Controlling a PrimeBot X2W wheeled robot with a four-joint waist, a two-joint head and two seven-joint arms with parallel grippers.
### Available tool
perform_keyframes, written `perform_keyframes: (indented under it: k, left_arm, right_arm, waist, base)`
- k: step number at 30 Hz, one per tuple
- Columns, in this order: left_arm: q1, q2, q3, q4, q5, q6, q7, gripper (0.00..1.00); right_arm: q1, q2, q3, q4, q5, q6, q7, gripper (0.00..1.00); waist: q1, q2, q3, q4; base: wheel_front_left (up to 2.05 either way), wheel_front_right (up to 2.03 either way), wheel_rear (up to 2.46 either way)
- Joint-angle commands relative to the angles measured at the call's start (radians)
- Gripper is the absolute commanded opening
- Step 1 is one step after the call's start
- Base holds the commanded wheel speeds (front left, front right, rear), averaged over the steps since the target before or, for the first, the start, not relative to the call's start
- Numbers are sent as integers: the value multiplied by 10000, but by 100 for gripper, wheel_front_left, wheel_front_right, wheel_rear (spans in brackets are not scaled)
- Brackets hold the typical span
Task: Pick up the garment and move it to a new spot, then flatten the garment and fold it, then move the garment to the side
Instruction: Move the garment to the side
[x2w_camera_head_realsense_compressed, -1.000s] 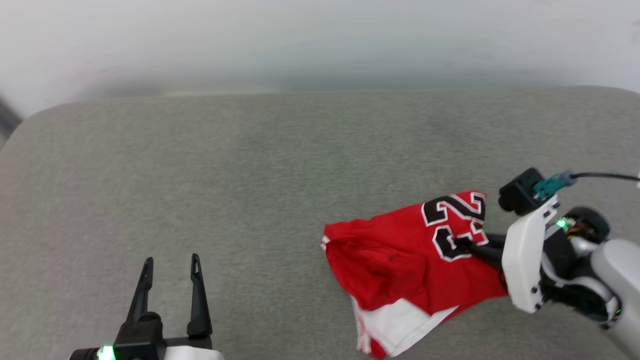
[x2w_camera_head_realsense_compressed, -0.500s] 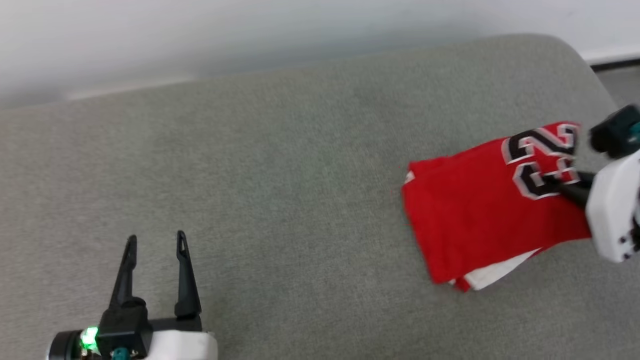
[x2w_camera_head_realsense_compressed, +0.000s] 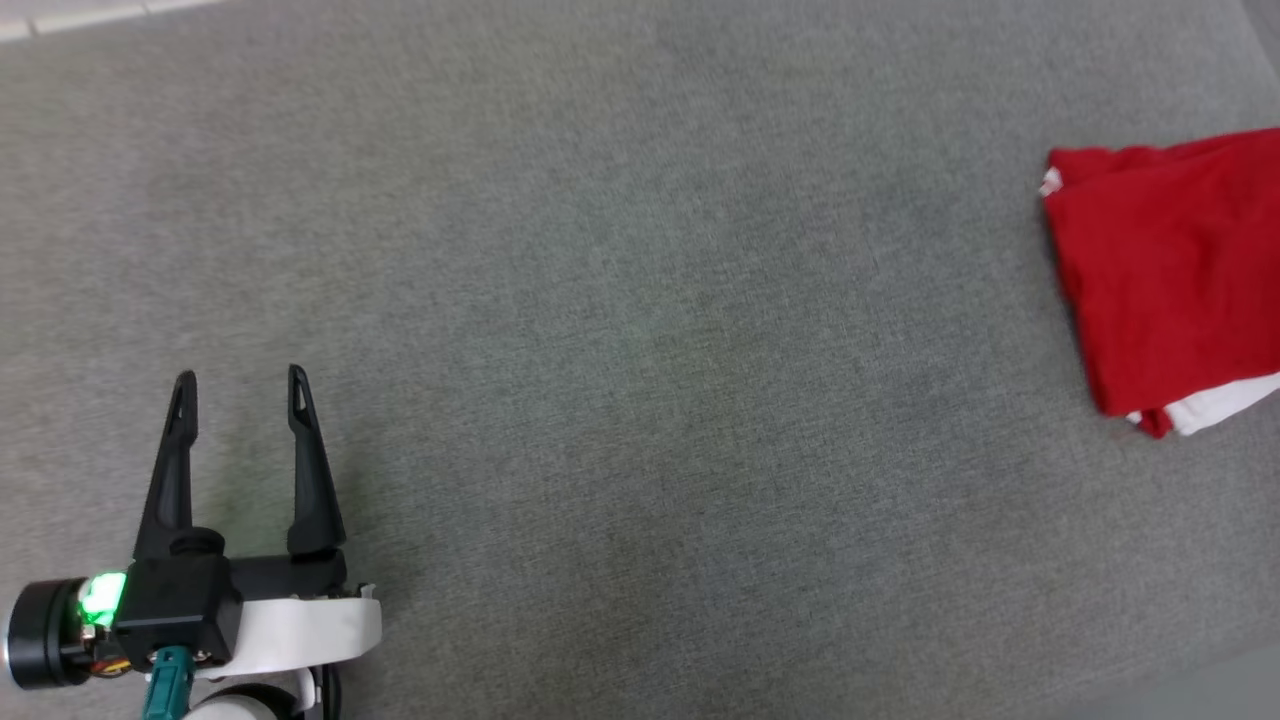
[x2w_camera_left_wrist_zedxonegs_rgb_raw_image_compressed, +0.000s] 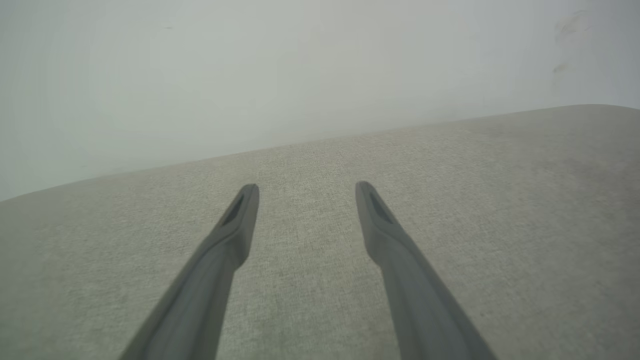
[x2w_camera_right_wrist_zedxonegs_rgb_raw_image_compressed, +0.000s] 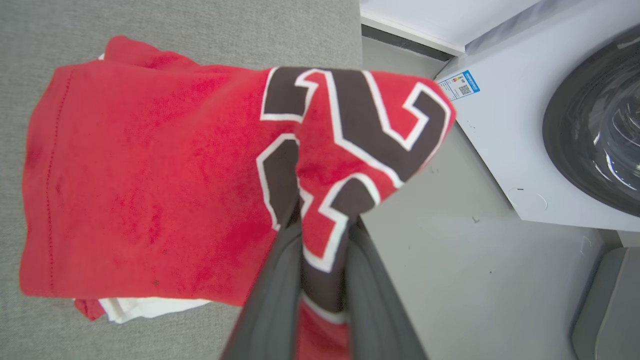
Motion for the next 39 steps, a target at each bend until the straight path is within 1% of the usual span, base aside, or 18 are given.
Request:
perform_keyframes:
  k: [1, 5, 8, 9, 10, 11, 14, 17, 19, 23, 25, 27, 30, 32, 37, 39]
  left_arm:
    - [-177, 123, 64, -68, 62, -7, -22, 100]
    - [-358, 238, 64, -181, 94, -26, -22, 100]
    - [-380, 296, 65, -193, 93, -1, -22, 100]
    - [-402, 304, 60, -176, 88, 12, -22, 100]
    - [-409, 297, 40, -134, 78, 22, -22, 100]
    - [-406, 283, 17, -79, 61, 24, -22, 100]
    - [-401, 199, -57, 64, 25, 54, -22, 100]
    - [-265, 96, -136, 197, -9, 105, -22, 100]
    - [-101, 34, -175, 293, -54, 153, -22, 100]
    - [182, -143, -177, 416, -170, 264, -22, 100]
    - [402, -218, -179, 458, -196, 299, -22, 100]
    - [629, -261, -180, 523, -271, 330, -22, 100]
    - [925, -363, -172, 580, -334, 387, -22, 100]
    - [1117, -427, -140, 592, -348, 427, -22, 100]
    - [1451, -513, -247, 687, -342, 362, -24, 100]
    - [1560, -530, -293, 731, -318, 364, -22, 100]
  right_arm:
    - [-282, 267, -158, 403, -134, -12, -120, 0]
    - [-694, 732, -548, 1475, -738, -13, -654, 0]
    - [-798, 1333, -796, 2214, -1097, -12, -1113, 0]
    - [-816, 1517, -876, 2444, -1206, -12, -1234, 30]
    - [-816, 1674, -921, 2673, -1347, -13, -1318, 49]
    - [-828, 1768, -971, 2892, -1511, -13, -1418, 100]
    - [-1052, 1829, -1162, 3401, -2306, -13, -2052, 100]
    - [-1256, 1853, -1557, 3849, -3339, -12, -3101, 100]
    - [-1358, 2026, -1834, 3963, -3916, -12, -3856, 100]
    - [-1439, 2542, -2544, 3888, -4797, -13, -5386, 100]
    - [-1294, 2960, -2956, 3745, -5086, -13, -6168, 100]
    - [-1103, 3432, -3470, 3644, -5376, -13, -6688, 100]
    - [-756, 4247, -3982, 3094, -5770, -12, -7047, 100]
    - [-386, 4772, -4222, 2506, -5910, -12, -7114, 100]
    - [1078, 6016, -4701, 296, -5780, -12, -7122, 100]
    - [1760, 6410, -4868, -468, -5676, -12, -7121, 100]
  waist:
    - [-2, 0, 479, -183]
    - [-2, 0, 799, -232]
    - [-2, 0, 879, -244]
    - [-2, 0, 873, -241]
    - [-2, 0, 827, -232]
    - [-2, 0, 759, -208]
    - [-2, 0, 424, -76]
    - [-2, 0, -82, 111]
    - [-2, 0, -450, 231]
    - [-2, 0, -1136, 493]
    - [-2, 0, -1507, 624]
    - [-2, 0, -1842, 761]
    - [-2, 0, -2288, 994]
    - [-2, 0, -2554, 1157]
    - [-2, 0, -3056, 1578]
    - [-2, 0, -3221, 1729]
  base:
    - [0, 0, 0]
    - [0, 0, 0]
    - [0, 0, 0]
    - [0, 0, 0]
    - [0, 0, 0]
    - [0, 0, 0]
    - [0, 0, 0]
    - [0, 0, 0]
    - [0, 0, 0]
    - [0, 0, 0]
    - [0, 0, 0]
    - [0, 0, 0]
    - [0, 0, 0]
    - [0, 0, 0]
    - [0, 0, 0]
    - [0, 0, 0]
